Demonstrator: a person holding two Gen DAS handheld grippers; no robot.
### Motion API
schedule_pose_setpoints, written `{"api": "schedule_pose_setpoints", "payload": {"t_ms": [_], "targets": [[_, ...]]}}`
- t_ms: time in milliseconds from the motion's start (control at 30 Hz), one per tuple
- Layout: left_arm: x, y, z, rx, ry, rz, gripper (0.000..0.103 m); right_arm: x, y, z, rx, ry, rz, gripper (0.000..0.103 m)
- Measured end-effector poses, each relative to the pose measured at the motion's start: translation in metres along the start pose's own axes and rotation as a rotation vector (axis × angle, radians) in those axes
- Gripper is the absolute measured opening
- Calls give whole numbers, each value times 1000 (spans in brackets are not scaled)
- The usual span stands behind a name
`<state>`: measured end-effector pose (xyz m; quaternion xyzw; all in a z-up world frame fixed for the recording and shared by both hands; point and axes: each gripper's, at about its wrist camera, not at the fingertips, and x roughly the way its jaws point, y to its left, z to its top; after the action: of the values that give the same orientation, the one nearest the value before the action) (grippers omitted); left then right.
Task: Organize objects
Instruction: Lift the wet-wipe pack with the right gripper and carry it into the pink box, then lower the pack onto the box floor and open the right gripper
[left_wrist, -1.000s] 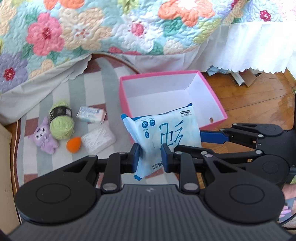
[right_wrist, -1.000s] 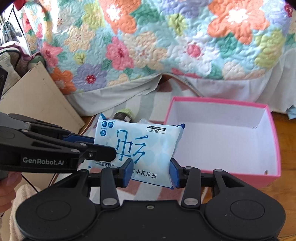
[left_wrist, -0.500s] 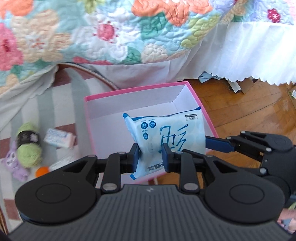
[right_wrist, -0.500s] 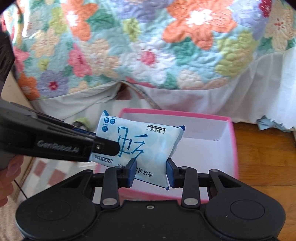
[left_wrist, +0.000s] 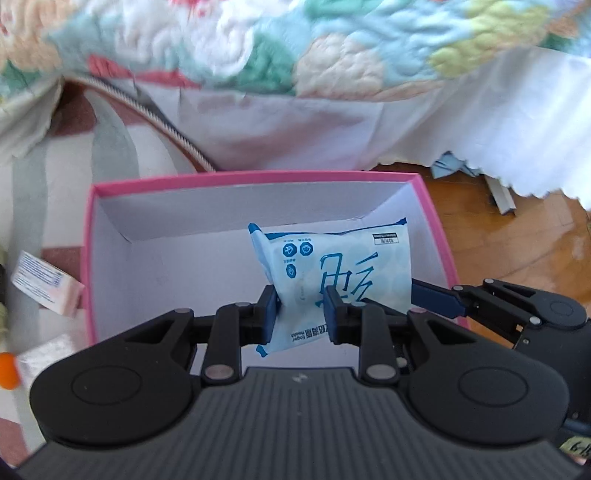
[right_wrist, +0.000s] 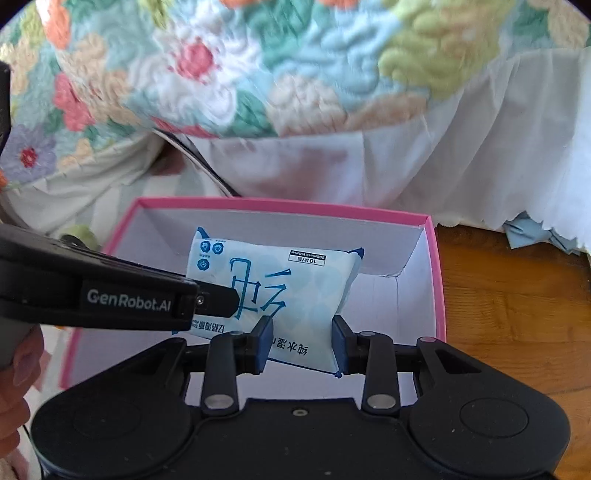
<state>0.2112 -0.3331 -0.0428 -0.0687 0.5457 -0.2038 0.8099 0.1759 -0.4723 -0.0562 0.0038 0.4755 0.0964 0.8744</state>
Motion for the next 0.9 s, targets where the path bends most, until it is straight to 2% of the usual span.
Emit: {"api": "schedule_pose_setpoints", "payload": {"t_ms": [133, 267, 500, 633, 900], "targets": [[24, 13, 2, -67, 0, -51, 25, 19, -5, 0, -9, 21, -32, 38], [44, 17, 1, -81, -2, -72, 25, 34, -15, 1, 13, 44, -55, 36], [65, 34, 3, -138, 13, -128, 25, 55, -7, 11, -47, 95, -133, 36], [64, 38, -3, -124, -29, -128, 24, 60, -8, 13, -31, 102, -127, 32], [85, 34, 2, -148, 25, -109, 25, 75, -12, 15, -3, 146, -179, 29]]}}
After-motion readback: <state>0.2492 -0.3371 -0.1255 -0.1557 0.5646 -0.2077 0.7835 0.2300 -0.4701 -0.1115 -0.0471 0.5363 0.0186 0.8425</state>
